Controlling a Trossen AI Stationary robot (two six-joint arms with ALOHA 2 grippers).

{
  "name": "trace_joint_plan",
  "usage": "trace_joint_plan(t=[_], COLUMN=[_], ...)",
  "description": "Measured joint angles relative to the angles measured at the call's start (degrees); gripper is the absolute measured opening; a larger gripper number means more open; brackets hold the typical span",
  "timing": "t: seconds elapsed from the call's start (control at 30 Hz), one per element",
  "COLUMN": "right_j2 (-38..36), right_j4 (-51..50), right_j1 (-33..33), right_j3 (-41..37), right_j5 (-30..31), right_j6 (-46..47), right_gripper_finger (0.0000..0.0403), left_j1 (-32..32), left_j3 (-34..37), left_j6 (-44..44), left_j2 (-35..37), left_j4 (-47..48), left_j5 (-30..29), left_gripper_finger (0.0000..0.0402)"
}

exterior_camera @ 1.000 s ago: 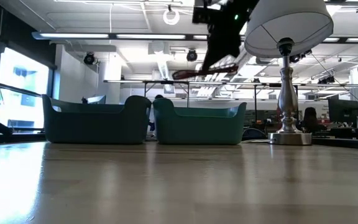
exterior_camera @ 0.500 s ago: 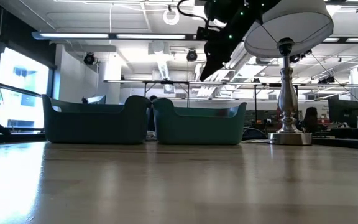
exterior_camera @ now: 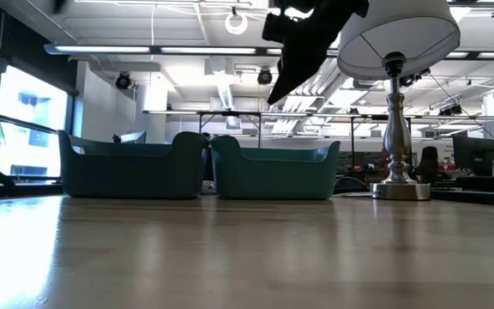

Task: Pick & Place USB Port
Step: Put the pink charger cable into the blue bin

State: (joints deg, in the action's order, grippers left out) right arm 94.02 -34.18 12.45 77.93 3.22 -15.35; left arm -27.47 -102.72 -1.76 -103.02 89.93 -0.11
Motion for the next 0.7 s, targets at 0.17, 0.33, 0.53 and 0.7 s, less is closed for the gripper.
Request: trace_joint_plan(t=[0.17,0.33,0.53,0.7], right_j2=[0.00,0.00,0.00,0.00], right_j4=[-0.80,-0.76,-0.75,-0.72], right_j1=[-4.60,-9.17,-14.25,-18.30], right_j3=[-0.01,-0.02,-0.02,-0.02], right_j5=[-0.04,0.05,0.22,2.97], right_j6=[1.86,2.99,5.04,5.09], right_gripper_finger=[0.0232,0.0232,0.0232,0.0232], left_j1=[-4.70,-8.91,-13.07,-16.86], left_j3=[9.52,17.37,22.75,25.06], left_j6=[-10.37,-19.18,-30.91,-42.42], left_j2=[0.00,-0.02,-0.04,-0.04], left_j4=[-3.45,-15.71,-31.29,-38.52], left_j5=[5.98,7.35,7.55,7.47], left_gripper_finger=[0.0128,0.0170,0.0220,0.0234])
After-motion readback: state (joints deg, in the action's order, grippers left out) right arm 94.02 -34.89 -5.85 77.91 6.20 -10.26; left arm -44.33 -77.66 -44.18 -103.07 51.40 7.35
